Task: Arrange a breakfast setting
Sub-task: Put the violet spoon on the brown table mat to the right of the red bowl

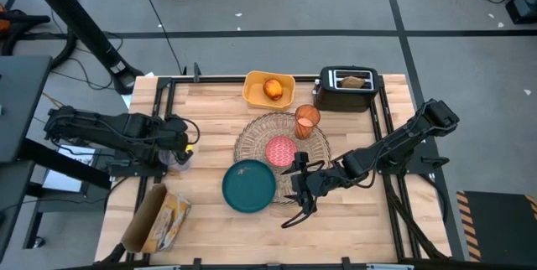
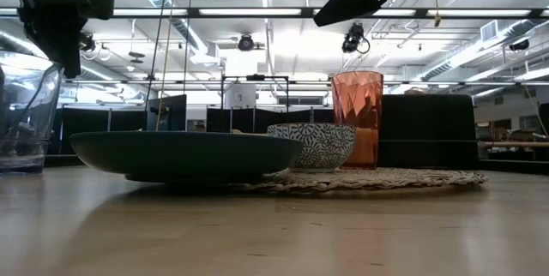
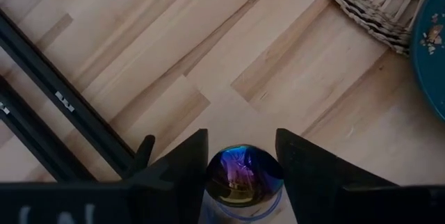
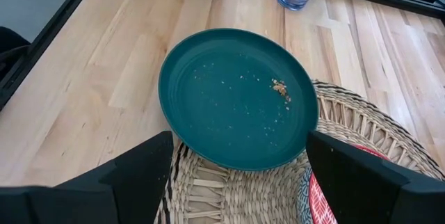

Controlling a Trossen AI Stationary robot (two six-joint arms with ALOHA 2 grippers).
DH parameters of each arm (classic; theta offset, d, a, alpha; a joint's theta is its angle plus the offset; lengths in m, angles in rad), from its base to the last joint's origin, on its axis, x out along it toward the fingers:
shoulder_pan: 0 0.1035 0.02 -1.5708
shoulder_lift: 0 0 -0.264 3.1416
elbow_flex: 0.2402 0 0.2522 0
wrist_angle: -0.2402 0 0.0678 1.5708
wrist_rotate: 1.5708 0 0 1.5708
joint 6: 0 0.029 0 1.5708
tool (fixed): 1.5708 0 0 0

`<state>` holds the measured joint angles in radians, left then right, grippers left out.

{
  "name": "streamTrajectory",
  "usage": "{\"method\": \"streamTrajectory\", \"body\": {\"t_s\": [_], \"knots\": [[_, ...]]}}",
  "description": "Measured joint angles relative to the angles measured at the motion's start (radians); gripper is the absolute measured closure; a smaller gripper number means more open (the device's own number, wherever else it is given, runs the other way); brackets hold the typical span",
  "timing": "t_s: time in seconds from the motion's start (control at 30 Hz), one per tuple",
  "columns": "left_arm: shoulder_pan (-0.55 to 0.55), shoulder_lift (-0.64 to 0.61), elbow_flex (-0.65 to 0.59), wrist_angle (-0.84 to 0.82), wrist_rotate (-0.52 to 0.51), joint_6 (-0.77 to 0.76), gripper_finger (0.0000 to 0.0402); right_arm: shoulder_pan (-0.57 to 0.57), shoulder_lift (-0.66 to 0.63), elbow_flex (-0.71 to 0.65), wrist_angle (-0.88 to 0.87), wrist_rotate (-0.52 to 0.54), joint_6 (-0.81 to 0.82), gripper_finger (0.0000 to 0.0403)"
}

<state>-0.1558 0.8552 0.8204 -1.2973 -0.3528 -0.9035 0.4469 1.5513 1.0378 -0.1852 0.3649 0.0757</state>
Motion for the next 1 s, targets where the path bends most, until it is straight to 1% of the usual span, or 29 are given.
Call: {"method": "streamTrajectory", "body": {"t_s": [0.2, 0.5, 0.73, 0.87, 1.0], "knots": [[0.0, 0.0, 0.023, -0.026, 0.02, 0.015, 0.0231, 0.0, 0.0, 0.0, 0.0, 0.0, 0.0, 0.0066], [0.002, 0.0, 0.181, -0.096, 0.019, 0.095, 0.0233, 0.0, 0.0, 0.0, 0.0, 0.0, 0.0, 0.0066], [0.002, 0.0, 0.377, -0.217, 0.038, 0.153, 0.0233, 0.0, 0.0, 0.0, 0.009, 0.0, 0.0, 0.0066], [0.002, 0.0, 0.493, -0.231, 0.043, 0.198, 0.0233, 0.0, 0.0, 0.0, 0.033, 0.0, -0.01, 0.0066], [0.002, 0.002, 0.593, -0.249, 0.057, 0.254, 0.0233, -0.008, 0.0, 0.0, 0.108, 0.005, -0.015, 0.0068]]}}
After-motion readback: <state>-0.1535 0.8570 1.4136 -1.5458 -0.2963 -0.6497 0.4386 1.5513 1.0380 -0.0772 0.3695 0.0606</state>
